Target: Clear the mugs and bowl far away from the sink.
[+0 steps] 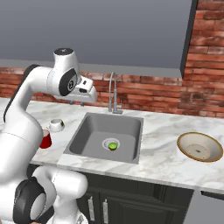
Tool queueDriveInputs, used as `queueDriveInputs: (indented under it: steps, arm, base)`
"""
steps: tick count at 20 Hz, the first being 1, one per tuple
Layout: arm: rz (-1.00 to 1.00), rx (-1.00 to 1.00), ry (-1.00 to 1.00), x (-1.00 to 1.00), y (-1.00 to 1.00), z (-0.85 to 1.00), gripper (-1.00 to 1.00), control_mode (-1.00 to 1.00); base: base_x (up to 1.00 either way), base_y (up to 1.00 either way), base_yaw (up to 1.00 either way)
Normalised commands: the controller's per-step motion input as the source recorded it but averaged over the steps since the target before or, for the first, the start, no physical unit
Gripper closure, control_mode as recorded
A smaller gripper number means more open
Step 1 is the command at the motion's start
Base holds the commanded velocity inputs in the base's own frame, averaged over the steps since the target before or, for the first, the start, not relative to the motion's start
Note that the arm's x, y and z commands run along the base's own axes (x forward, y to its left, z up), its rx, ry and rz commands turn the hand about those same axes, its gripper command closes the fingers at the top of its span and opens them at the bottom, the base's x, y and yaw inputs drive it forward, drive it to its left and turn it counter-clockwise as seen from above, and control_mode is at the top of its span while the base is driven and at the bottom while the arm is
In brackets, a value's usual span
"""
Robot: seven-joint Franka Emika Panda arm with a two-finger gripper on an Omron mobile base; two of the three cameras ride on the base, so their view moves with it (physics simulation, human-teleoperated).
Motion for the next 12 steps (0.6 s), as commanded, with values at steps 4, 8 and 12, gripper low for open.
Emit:
queueDriveInputs:
  steps: [4, 8, 12]
  arm:
    - [0.02, 0.00, 0.00, -0.04, -0.02, 0.00, -1.00, -1.00]
    - [0.00, 0.04, 0.01, -0.34, -0.17, 0.00, -1.00, -1.00]
    - [-0.27, -0.01, 0.00, -0.31, 0.89, -0.18, -1.00, -1.00]
  base:
    - [0.00, 0.00, 0.00]
    - [0.00, 0.00, 0.00]
    - [0.00, 0.00, 0.00]
